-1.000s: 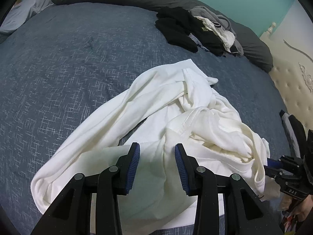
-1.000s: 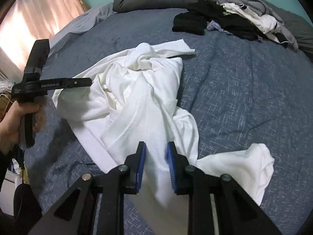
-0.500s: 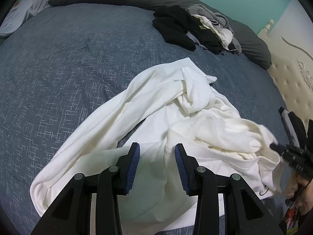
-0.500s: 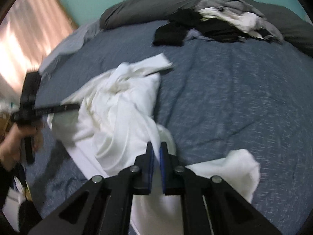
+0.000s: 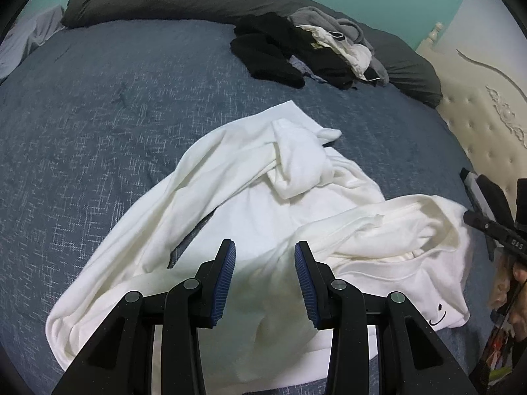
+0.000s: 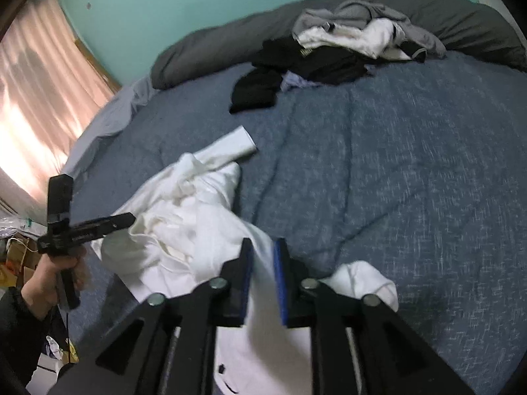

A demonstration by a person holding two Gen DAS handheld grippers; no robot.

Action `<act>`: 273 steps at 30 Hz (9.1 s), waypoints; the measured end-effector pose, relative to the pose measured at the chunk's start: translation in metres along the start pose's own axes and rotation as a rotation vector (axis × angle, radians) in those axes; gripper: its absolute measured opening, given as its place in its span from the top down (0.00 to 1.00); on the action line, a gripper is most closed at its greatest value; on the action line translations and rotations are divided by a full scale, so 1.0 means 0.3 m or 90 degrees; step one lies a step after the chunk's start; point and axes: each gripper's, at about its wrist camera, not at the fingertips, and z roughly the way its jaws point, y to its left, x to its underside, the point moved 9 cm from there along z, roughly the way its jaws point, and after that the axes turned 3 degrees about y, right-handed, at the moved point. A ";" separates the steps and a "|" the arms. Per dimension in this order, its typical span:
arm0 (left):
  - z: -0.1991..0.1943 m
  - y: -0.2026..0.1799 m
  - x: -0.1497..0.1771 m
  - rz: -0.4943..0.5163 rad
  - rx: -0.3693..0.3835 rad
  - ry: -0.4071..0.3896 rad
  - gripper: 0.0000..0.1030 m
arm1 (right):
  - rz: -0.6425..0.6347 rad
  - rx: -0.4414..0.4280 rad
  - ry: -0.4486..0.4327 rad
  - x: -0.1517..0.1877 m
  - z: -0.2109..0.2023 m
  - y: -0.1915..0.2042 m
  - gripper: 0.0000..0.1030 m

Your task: Fold clothes

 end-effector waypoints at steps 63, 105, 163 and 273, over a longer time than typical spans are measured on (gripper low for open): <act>0.066 -0.148 0.048 0.200 0.013 0.025 0.53 | -0.175 -0.003 0.065 0.102 0.064 0.009 0.95; -0.138 -0.199 -0.025 0.207 0.002 -0.060 0.96 | -0.076 -0.026 0.033 -0.057 0.020 0.000 0.99; -2.310 -1.021 -0.390 0.310 -0.099 -0.558 0.97 | -0.293 0.101 -0.503 -0.432 -2.214 0.916 0.99; 0.335 -0.174 -0.780 0.067 -0.066 -0.024 0.62 | 0.129 0.086 -0.063 -0.579 0.145 -0.698 0.57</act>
